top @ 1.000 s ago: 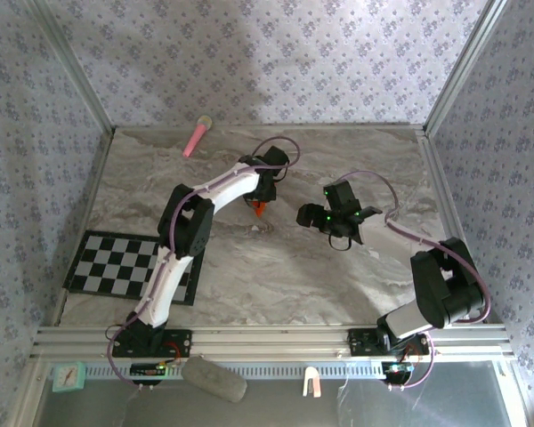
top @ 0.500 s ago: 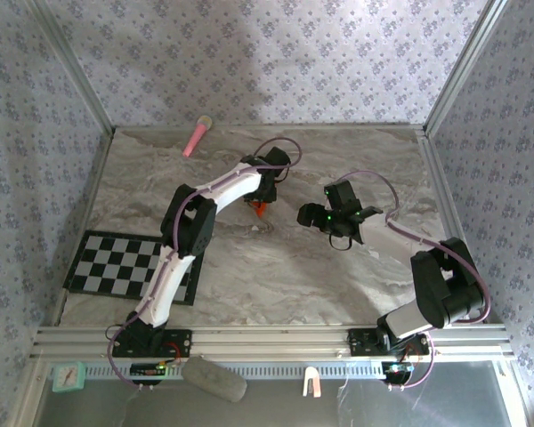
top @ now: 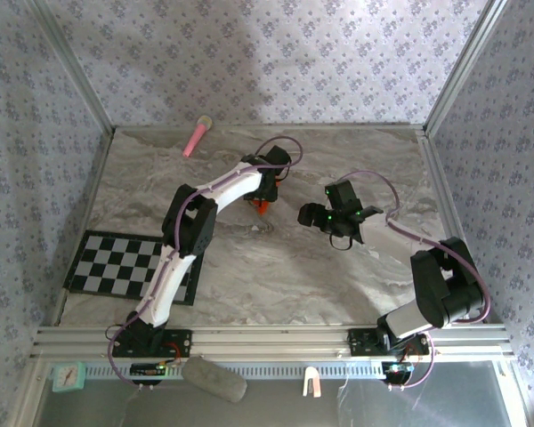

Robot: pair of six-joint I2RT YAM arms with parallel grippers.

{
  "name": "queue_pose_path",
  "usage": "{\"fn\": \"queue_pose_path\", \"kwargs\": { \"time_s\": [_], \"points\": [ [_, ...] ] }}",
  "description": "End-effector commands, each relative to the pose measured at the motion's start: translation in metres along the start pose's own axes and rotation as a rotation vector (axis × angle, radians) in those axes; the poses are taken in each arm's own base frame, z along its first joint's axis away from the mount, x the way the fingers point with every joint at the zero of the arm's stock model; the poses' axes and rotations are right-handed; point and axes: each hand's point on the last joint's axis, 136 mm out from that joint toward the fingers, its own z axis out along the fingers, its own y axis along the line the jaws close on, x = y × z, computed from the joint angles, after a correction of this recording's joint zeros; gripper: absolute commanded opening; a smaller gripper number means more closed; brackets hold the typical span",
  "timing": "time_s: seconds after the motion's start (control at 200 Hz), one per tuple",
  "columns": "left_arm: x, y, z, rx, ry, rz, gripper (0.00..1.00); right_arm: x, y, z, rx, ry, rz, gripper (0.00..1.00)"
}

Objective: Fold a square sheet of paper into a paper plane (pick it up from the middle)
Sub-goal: Move the paper plane to the center of the table.

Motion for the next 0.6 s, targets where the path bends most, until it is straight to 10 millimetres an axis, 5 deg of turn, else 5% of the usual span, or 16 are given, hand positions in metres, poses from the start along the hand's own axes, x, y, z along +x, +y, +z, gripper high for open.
{"fn": "queue_pose_path", "kwargs": {
  "time_s": [0.0, 0.25, 0.595],
  "points": [
    [0.025, -0.018, 0.027, 0.063, 0.087, 0.075, 0.49, -0.002, -0.003, 0.0, 0.011, 0.006, 0.012, 0.79],
    [0.016, -0.012, 0.018, 0.029, 0.066, 0.061, 0.5, -0.002, -0.005, 0.0, 0.009, 0.007, 0.026, 0.79],
    [-0.022, -0.014, -0.043, 0.074, -0.044, 0.034, 0.57, -0.01, -0.003, -0.004, -0.004, -0.016, 0.041, 0.8]
  ]
}}
